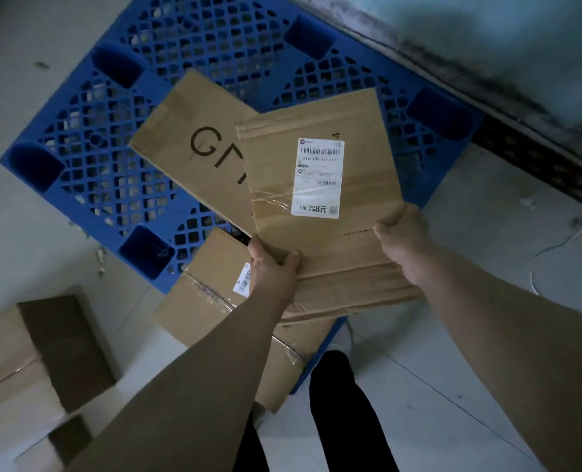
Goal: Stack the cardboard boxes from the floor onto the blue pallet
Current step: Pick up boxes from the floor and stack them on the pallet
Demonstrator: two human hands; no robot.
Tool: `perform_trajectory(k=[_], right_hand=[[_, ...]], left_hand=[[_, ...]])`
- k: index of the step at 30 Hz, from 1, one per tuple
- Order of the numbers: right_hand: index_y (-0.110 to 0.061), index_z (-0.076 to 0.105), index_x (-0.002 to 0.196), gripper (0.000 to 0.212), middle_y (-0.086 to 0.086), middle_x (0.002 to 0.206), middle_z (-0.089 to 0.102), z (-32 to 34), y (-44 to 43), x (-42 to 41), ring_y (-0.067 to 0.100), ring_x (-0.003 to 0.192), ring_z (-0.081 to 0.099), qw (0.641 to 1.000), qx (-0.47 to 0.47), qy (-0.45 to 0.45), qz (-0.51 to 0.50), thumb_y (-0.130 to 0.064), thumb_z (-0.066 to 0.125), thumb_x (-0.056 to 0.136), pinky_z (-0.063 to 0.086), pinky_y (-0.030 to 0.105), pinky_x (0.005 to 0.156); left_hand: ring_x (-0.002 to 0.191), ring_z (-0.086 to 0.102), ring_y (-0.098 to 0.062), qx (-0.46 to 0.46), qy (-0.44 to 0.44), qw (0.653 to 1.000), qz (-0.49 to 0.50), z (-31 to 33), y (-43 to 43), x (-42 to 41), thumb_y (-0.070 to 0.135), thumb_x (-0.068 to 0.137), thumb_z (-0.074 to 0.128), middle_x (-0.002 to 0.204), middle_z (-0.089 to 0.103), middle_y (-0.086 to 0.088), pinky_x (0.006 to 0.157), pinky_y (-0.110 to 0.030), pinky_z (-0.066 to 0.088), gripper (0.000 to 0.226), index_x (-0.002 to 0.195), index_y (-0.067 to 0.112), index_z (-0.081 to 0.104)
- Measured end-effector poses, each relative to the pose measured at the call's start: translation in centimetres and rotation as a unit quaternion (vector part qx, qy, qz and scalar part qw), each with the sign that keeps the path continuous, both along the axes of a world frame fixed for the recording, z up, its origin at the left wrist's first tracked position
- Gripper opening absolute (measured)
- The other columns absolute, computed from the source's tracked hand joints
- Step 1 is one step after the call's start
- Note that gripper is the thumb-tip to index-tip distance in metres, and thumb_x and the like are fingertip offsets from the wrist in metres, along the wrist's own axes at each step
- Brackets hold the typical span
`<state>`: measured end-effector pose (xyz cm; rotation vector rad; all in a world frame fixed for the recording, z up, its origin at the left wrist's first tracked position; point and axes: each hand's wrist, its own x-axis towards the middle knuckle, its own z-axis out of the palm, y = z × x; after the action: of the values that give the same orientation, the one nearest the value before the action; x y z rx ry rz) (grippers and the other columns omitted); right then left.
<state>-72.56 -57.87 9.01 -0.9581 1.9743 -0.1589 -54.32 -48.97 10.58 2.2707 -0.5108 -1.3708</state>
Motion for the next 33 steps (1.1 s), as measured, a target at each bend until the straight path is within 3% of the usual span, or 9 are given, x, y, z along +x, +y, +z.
perform_trajectory(k=[7, 10, 12, 15, 19, 25, 28, 30, 33], right_hand=[[-0.007, 0.042, 0.133, 0.044, 0.014, 0.131, 0.048, 3.1, 0.2, 1.6, 0.032, 0.115, 0.050, 0.995, -0.008, 0.074, 0.063, -0.012, 0.047, 0.090, 0.048, 0.041, 0.095], [-0.009, 0.045, 0.135, 0.045, 0.013, 0.136, 0.045, 5.3, 0.9, 2.8, 0.032, 0.120, 0.049, 0.991, -0.072, 0.098, 0.061, -0.010, 0.046, 0.089, 0.047, 0.043, 0.100], [-0.013, 0.041, 0.141, 0.048, 0.009, 0.144, 0.040, 6.7, 2.1, 3.7, 0.028, 0.127, 0.045, 0.991, -0.089, 0.066, 0.077, -0.009, 0.044, 0.093, 0.043, 0.037, 0.103], [-0.016, 0.052, 0.134, 0.041, 0.002, 0.138, 0.052, 8.7, 4.5, 5.7, 0.019, 0.119, 0.053, 0.991, -0.092, -0.019, 0.097, -0.006, 0.045, 0.095, 0.043, 0.024, 0.086], [-0.020, 0.071, 0.108, 0.023, 0.000, 0.115, 0.069, 11.1, 8.3, 9.3, 0.019, 0.106, 0.064, 0.985, -0.102, -0.058, 0.128, -0.013, 0.054, 0.094, 0.052, 0.034, 0.095], [-0.027, 0.068, 0.076, 0.023, 0.003, 0.084, 0.071, 14.6, 16.3, 16.0, 0.022, 0.080, 0.070, 0.979, -0.083, -0.127, 0.135, -0.014, 0.057, 0.092, 0.060, 0.039, 0.074], [-0.018, 0.063, 0.061, 0.024, 0.004, 0.066, 0.063, 15.9, 20.9, 19.5, 0.024, 0.068, 0.059, 0.968, -0.047, -0.162, 0.188, -0.020, 0.056, 0.085, 0.049, 0.036, 0.062], [-0.005, 0.065, 0.067, 0.027, 0.007, 0.063, 0.057, 16.5, 23.9, 21.7, 0.021, 0.065, 0.050, 0.952, -0.027, -0.180, 0.245, -0.028, 0.058, 0.079, 0.038, 0.032, 0.059], [-0.002, 0.070, 0.088, 0.017, 0.006, 0.078, 0.064, 17.7, 27.9, 24.2, 0.019, 0.074, 0.058, 0.917, 0.006, -0.202, 0.344, -0.013, 0.059, 0.092, 0.044, 0.024, 0.062]], left_hand=[[0.125, 0.047, -0.032, 0.029, -0.005, 0.999, -0.013, 3.0, -0.9, 1.0, 0.023, 0.092, 0.060, 0.142, 0.042, -0.010, 0.104, -0.044, 0.044, 0.071, 0.150, 0.017, 0.021], [0.099, 0.057, -0.025, 0.023, 0.004, 0.999, -0.032, 4.8, -1.4, 2.1, 0.027, 0.093, 0.056, 0.135, 0.052, -0.014, 0.083, -0.036, 0.051, 0.057, 0.144, 0.015, 0.035], [0.076, 0.052, -0.018, 0.023, 0.012, 0.999, -0.040, 6.5, -1.2, 3.2, 0.031, 0.094, 0.054, 0.125, 0.057, -0.017, 0.063, -0.028, 0.045, 0.050, 0.139, 0.015, 0.042], [0.096, 0.061, -0.022, 0.017, 0.026, 0.999, -0.028, 9.2, 0.2, 5.2, 0.035, 0.094, 0.054, 0.117, 0.061, -0.009, 0.083, -0.036, 0.054, 0.034, 0.125, 0.021, 0.055], [0.103, 0.063, -0.020, -0.015, 0.056, 0.998, 0.003, 12.8, 4.4, 8.7, 0.030, 0.098, 0.051, 0.115, 0.065, -0.006, 0.083, -0.037, 0.051, 0.014, 0.105, 0.019, 0.059], [0.095, 0.063, -0.019, -0.038, 0.048, 0.992, 0.107, 17.3, 14.7, 14.7, 0.025, 0.099, 0.051, 0.111, 0.066, -0.005, 0.082, -0.036, 0.052, 0.011, 0.096, 0.019, 0.060], [0.090, 0.061, -0.020, -0.039, 0.046, 0.985, 0.161, 18.6, 20.6, 16.5, 0.023, 0.099, 0.051, 0.105, 0.065, -0.006, 0.077, -0.035, 0.050, 0.017, 0.107, 0.012, 0.060], [0.087, 0.060, -0.021, -0.045, 0.058, 0.979, 0.192, 19.4, 24.5, 17.2, 0.022, 0.099, 0.051, 0.101, 0.064, -0.007, 0.076, -0.035, 0.047, 0.015, 0.104, 0.011, 0.059], [0.087, 0.060, -0.021, -0.055, 0.066, 0.966, 0.242, 20.4, 29.8, 17.8, 0.020, 0.098, 0.050, 0.103, 0.063, -0.007, 0.073, -0.033, 0.045, 0.013, 0.102, 0.011, 0.059]])
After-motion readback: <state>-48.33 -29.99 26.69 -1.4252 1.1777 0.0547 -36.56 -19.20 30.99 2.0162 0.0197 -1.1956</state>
